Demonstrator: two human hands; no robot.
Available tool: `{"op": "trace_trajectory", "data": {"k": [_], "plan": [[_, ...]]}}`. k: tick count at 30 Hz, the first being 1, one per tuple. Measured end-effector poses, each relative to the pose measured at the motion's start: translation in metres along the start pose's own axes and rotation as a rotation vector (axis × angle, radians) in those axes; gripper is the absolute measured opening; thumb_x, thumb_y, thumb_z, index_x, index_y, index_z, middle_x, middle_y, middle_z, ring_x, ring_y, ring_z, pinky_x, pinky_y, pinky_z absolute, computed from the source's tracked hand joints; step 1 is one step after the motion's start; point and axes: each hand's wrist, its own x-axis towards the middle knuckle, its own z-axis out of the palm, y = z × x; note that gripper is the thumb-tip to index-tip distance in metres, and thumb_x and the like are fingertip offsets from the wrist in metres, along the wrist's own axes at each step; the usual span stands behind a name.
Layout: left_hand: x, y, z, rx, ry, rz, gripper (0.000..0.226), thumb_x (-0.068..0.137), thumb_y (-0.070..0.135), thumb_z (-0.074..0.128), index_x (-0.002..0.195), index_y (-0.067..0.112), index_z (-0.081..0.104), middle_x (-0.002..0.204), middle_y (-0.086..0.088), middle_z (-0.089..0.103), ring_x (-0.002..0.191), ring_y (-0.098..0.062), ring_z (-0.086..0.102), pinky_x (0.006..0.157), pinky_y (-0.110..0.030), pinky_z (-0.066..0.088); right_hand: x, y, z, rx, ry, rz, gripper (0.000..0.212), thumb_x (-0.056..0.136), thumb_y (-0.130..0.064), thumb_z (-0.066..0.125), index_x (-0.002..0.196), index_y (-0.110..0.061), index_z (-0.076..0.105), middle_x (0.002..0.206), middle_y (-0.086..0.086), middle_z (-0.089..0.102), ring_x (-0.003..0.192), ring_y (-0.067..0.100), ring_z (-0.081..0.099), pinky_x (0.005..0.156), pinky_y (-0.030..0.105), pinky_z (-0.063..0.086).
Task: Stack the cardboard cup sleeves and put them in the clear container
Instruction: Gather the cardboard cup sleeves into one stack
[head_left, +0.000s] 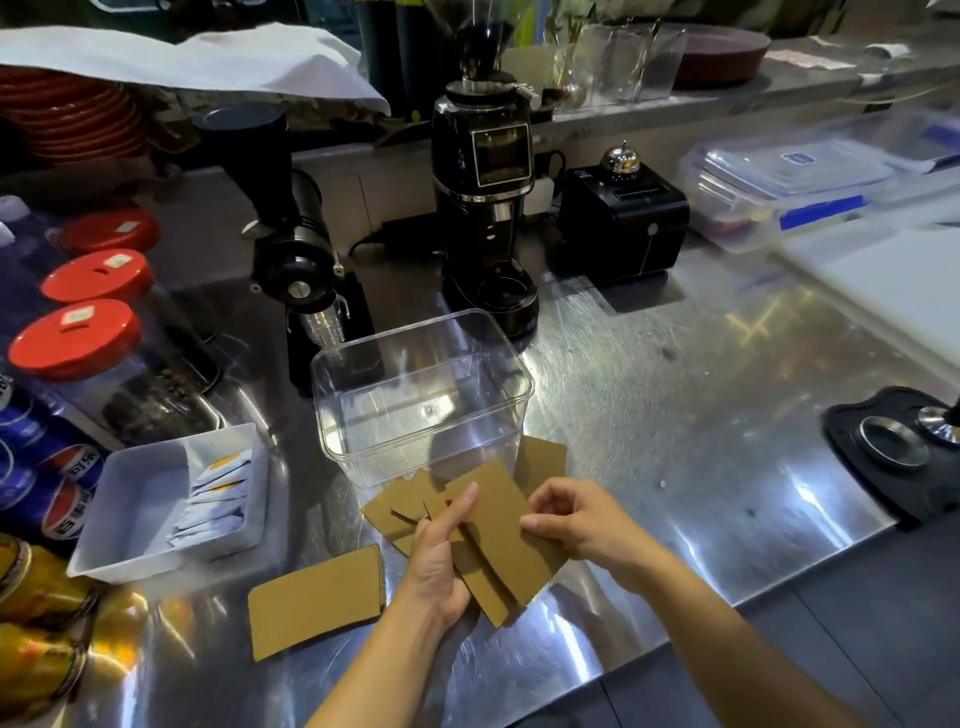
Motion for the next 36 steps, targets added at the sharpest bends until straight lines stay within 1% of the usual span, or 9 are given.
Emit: {"op": "trace_trajectory", "data": {"k": [4, 9, 14, 18, 21, 25, 31, 33, 36], "plan": [[-0.001, 0.001, -0.001, 0.017, -0.044, 0.02, 0.044, 0.061, 0.016, 0.072, 0.1, -0.004, 0.065, 0.086, -0.02, 0.069, 0.071, -0.03, 0.069, 0.069, -0.044, 0.06, 0.003, 0.004, 0.013, -0.001, -0.054, -0.02, 0.015, 0.08, -0.004, 0.066, 0.071, -0.013, 0.058, 0.061, 0.0, 0.056, 0.044, -0.005, 0.052, 0.042, 0.008, 0.039], [0.0, 0.004, -0.014, 0.008, -0.089, 0.055, 0.034, 0.071, 0.015, 0.064, 0.1, -0.002, 0.07, 0.097, -0.017, 0.073, 0.087, -0.026, 0.071, 0.072, -0.039, 0.06, 0.009, 0.011, 0.015, -0.055, -0.07, -0.048, 0.009, 0.078, -0.017, 0.069, 0.073, -0.015, 0.062, 0.06, -0.006, 0.056, 0.047, -0.003, 0.048, 0.045, 0.01, 0.036], [-0.002, 0.008, -0.018, -0.027, -0.118, 0.135, 0.022, 0.075, 0.01, 0.06, 0.092, 0.012, 0.074, 0.084, -0.013, 0.075, 0.079, -0.025, 0.071, 0.079, -0.048, 0.058, 0.029, 0.023, 0.006, -0.193, 0.163, -0.105, 0.009, 0.076, -0.02, 0.071, 0.074, -0.02, 0.062, 0.078, 0.007, 0.066, 0.073, 0.015, 0.059, 0.066, 0.025, 0.047], [-0.007, 0.014, -0.02, -0.072, -0.109, 0.161, 0.026, 0.073, 0.008, 0.061, 0.096, 0.018, 0.066, 0.077, -0.014, 0.067, 0.069, -0.025, 0.065, 0.065, -0.046, 0.058, 0.05, 0.03, -0.01, -0.357, 0.264, -0.12, 0.014, 0.075, -0.018, 0.071, 0.085, -0.019, 0.06, 0.087, 0.004, 0.063, 0.081, 0.017, 0.056, 0.071, 0.024, 0.041], [-0.011, 0.015, -0.02, -0.088, -0.073, 0.091, 0.01, 0.07, 0.013, 0.065, 0.079, 0.017, 0.062, 0.076, -0.015, 0.061, 0.065, -0.026, 0.06, 0.061, -0.042, 0.055, 0.067, 0.03, -0.023, -0.531, 0.324, -0.11, 0.043, 0.073, -0.019, 0.072, 0.113, -0.01, 0.056, 0.114, 0.011, 0.058, 0.103, 0.023, 0.054, 0.088, 0.032, 0.041], [-0.014, 0.015, -0.023, -0.115, -0.05, 0.011, 0.017, 0.062, 0.022, 0.074, 0.072, 0.014, 0.063, 0.072, -0.013, 0.064, 0.06, -0.025, 0.059, 0.059, -0.038, 0.053, 0.084, 0.027, -0.031, -0.84, 0.244, -0.055, 0.08, 0.068, -0.031, 0.073, 0.137, -0.023, 0.033, 0.144, 0.004, 0.039, 0.133, 0.024, 0.031, 0.105, 0.043, 0.023], [-0.014, 0.017, -0.029, -0.115, -0.05, 0.02, 0.015, 0.063, 0.025, 0.075, 0.068, 0.012, 0.07, 0.076, -0.013, 0.067, 0.064, -0.025, 0.062, 0.067, -0.04, 0.055, 0.095, 0.034, -0.037, -0.982, 0.2, 0.081, 0.112, 0.049, -0.049, 0.081, 0.141, -0.026, 0.021, 0.134, 0.006, 0.04, 0.125, 0.026, 0.034, 0.096, 0.04, 0.025], [-0.013, 0.018, -0.031, -0.127, -0.042, 0.029, 0.016, 0.063, 0.025, 0.075, 0.07, 0.012, 0.069, 0.078, -0.014, 0.067, 0.065, -0.025, 0.062, 0.067, -0.041, 0.055, 0.094, 0.035, -0.039, -0.978, 0.219, 0.084, 0.105, 0.049, -0.047, 0.083, 0.137, -0.025, 0.028, 0.128, 0.006, 0.042, 0.122, 0.026, 0.036, 0.095, 0.039, 0.027], [-0.012, 0.018, -0.033, -0.144, -0.026, 0.036, 0.016, 0.066, 0.024, 0.073, 0.076, 0.013, 0.068, 0.08, -0.016, 0.066, 0.067, -0.026, 0.061, 0.067, -0.042, 0.055, 0.09, 0.033, -0.04, -0.686, 0.177, -0.011, 0.065, 0.06, -0.021, 0.082, 0.116, -0.018, 0.048, 0.106, 0.005, 0.049, 0.102, 0.025, 0.048, 0.083, 0.032, 0.039]]}}
